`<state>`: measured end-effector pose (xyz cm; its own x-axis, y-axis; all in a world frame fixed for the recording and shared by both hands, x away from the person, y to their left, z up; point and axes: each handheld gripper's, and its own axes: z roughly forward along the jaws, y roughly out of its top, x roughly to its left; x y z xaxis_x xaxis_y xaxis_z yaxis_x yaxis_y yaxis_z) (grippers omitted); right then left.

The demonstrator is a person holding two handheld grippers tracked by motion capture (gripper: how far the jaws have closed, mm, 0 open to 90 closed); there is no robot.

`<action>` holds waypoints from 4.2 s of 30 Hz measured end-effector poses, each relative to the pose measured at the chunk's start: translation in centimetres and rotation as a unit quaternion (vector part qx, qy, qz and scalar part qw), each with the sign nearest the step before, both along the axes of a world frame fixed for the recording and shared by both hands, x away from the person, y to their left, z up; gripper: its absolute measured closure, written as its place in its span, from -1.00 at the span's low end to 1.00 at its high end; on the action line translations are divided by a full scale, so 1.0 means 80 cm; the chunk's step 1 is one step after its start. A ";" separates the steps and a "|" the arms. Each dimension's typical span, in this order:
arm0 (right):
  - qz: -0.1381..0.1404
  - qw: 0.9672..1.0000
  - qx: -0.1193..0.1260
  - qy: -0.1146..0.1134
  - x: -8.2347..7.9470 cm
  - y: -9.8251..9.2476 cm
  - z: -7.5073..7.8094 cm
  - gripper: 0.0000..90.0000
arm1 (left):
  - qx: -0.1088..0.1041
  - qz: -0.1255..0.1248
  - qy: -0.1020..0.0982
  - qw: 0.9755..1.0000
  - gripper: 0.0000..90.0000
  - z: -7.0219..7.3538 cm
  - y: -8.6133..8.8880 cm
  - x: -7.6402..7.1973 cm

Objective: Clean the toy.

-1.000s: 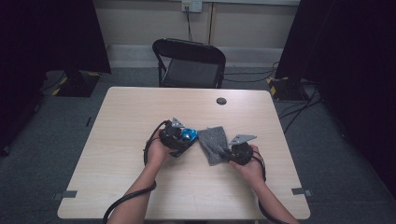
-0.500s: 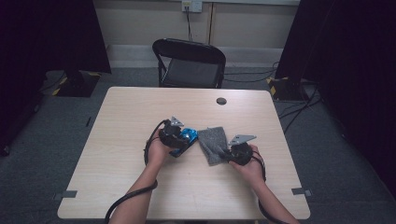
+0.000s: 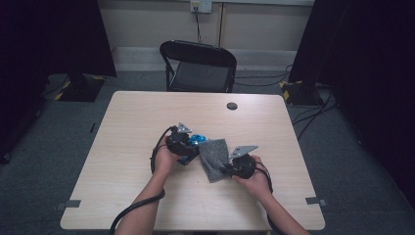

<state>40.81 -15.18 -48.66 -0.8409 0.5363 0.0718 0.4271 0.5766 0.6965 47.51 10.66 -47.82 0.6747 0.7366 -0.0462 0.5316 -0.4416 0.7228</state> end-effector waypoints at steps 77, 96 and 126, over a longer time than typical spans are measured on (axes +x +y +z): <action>-0.112 0.992 -0.039 -0.033 0.039 -0.003 0.006 0.79 | 0.002 0.007 -0.002 1.000 -0.06 0.000 0.000 -0.005; -0.015 1.000 -0.002 0.006 0.004 0.052 0.005 0.79 | 0.004 0.006 -0.004 1.000 -0.06 0.000 0.000 -0.005; 0.082 0.995 0.033 0.041 -0.028 0.090 0.002 0.79 | 0.008 0.006 -0.002 1.000 -0.06 0.001 -0.002 -0.004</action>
<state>38.54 -7.96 -48.50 -0.9066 0.3843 0.1745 0.3881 0.5966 0.7024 47.20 10.54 -47.70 0.6660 0.7453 -0.0312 0.5341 -0.4473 0.7173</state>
